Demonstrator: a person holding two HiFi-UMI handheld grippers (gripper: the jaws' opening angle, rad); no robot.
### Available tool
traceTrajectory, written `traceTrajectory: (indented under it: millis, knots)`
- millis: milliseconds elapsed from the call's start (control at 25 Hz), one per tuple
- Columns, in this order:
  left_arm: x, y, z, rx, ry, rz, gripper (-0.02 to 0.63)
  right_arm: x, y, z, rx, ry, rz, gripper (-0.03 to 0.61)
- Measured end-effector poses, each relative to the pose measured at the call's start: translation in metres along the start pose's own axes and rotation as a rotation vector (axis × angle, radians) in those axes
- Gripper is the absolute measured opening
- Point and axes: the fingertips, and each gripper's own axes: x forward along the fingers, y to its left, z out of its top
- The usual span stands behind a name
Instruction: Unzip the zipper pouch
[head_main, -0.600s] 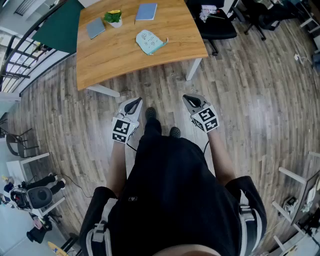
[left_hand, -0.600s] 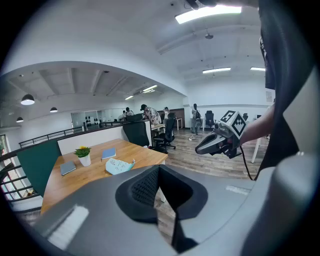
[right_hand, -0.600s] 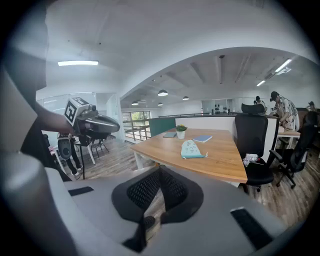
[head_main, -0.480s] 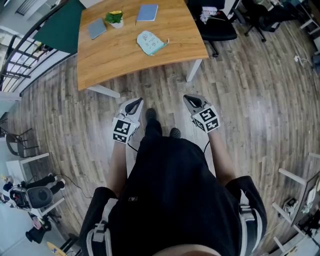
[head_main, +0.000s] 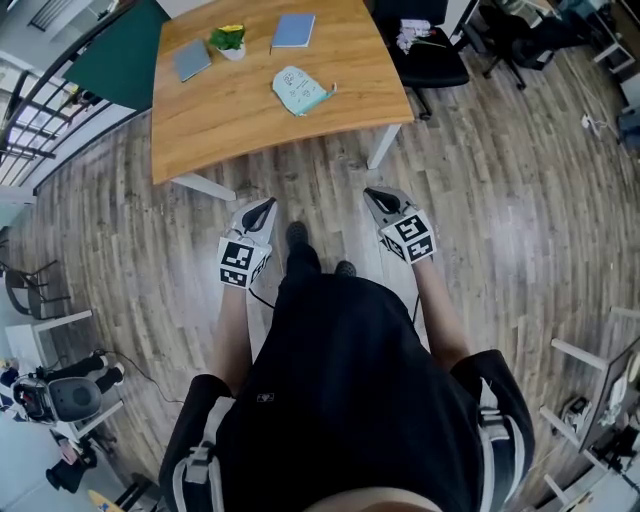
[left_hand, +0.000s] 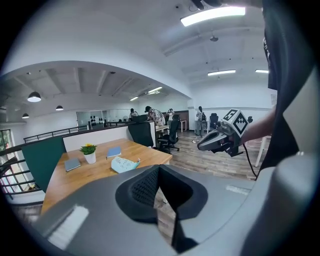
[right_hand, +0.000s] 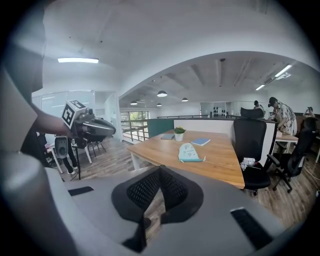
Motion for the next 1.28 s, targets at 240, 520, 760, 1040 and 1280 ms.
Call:
traceTrajectory:
  millis: [240,520,760,1040,1280]
  knots:
    - [0.002,0.01,0.005,-0.003,-0.016,0.003,0.003,0.006,-0.001,0.009,-0.015,-0.006,0.004,0.013]
    - [0.007,0.024,0.007,0.004,-0.012,-0.001,0.075,0.017,-0.004,0.014,-0.014,-0.009,0.01,0.103]
    - [0.018,0.037,0.009,-0.013,-0.03,-0.028,0.159,0.03,-0.012,0.019,0.013,-0.041,0.009,0.239]
    - [0.033,0.062,0.015,-0.019,-0.038,-0.045,0.236,0.048,-0.025,0.028,0.029,-0.054,-0.026,0.342]
    - [0.045,0.082,0.02,-0.01,-0.04,-0.067,0.241,0.067,-0.035,0.036,0.04,-0.049,-0.037,0.359]
